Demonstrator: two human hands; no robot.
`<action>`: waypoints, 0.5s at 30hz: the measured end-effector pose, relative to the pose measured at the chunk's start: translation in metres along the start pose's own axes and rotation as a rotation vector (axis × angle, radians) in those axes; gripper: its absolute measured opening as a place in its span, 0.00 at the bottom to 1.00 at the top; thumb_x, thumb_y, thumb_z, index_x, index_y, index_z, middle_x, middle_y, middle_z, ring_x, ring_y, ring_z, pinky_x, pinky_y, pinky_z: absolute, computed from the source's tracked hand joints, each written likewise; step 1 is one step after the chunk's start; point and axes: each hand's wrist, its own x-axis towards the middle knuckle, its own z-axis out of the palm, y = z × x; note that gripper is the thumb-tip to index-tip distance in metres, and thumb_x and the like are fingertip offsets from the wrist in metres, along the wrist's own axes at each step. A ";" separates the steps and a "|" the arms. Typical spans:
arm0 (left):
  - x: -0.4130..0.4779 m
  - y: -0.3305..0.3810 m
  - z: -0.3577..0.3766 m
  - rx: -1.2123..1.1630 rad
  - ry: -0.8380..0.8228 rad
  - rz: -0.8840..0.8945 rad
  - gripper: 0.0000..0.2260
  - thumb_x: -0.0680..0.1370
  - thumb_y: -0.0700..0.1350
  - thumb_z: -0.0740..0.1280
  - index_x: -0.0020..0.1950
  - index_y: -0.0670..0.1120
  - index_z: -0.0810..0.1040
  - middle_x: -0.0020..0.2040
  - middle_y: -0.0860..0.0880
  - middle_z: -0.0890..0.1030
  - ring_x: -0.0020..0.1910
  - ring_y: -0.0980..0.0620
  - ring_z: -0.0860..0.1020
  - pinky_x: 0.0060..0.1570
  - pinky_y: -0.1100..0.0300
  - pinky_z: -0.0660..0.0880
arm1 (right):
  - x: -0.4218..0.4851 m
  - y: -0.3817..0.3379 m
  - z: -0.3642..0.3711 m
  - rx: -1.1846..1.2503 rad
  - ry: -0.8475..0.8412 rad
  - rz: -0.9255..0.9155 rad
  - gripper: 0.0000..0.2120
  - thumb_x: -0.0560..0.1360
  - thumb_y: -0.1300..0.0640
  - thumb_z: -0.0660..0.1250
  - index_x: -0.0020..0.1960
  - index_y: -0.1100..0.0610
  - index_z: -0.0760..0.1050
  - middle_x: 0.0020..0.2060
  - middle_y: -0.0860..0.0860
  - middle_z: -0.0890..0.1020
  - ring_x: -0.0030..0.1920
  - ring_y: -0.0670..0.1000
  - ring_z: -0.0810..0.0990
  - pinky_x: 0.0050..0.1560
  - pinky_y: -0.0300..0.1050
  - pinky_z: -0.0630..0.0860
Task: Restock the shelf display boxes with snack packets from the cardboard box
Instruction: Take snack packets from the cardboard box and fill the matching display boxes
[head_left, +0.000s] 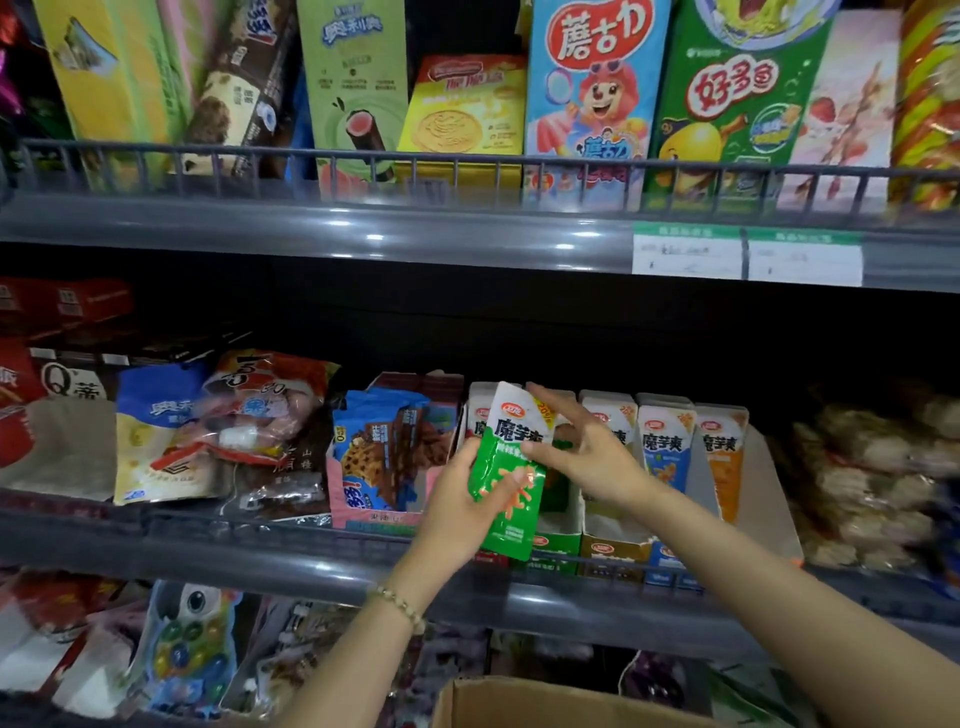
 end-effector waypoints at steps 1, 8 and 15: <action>0.001 0.001 0.004 0.031 -0.013 0.004 0.22 0.73 0.58 0.68 0.63 0.50 0.72 0.52 0.52 0.82 0.50 0.56 0.80 0.51 0.59 0.77 | -0.002 -0.001 -0.006 0.041 -0.011 0.036 0.26 0.74 0.58 0.69 0.68 0.41 0.65 0.64 0.45 0.73 0.57 0.42 0.77 0.58 0.39 0.76; 0.013 0.003 0.018 0.156 -0.138 0.069 0.20 0.75 0.59 0.66 0.63 0.53 0.69 0.55 0.57 0.79 0.51 0.65 0.78 0.49 0.65 0.77 | -0.010 0.007 -0.039 0.277 -0.013 0.192 0.20 0.73 0.66 0.69 0.60 0.48 0.73 0.50 0.50 0.83 0.49 0.48 0.83 0.44 0.37 0.80; 0.020 -0.027 0.014 0.348 -0.161 -0.017 0.20 0.75 0.52 0.69 0.64 0.50 0.68 0.46 0.56 0.74 0.43 0.60 0.75 0.45 0.62 0.76 | 0.012 0.025 -0.071 0.313 0.470 0.149 0.21 0.71 0.70 0.70 0.62 0.60 0.73 0.42 0.60 0.79 0.42 0.52 0.80 0.37 0.35 0.80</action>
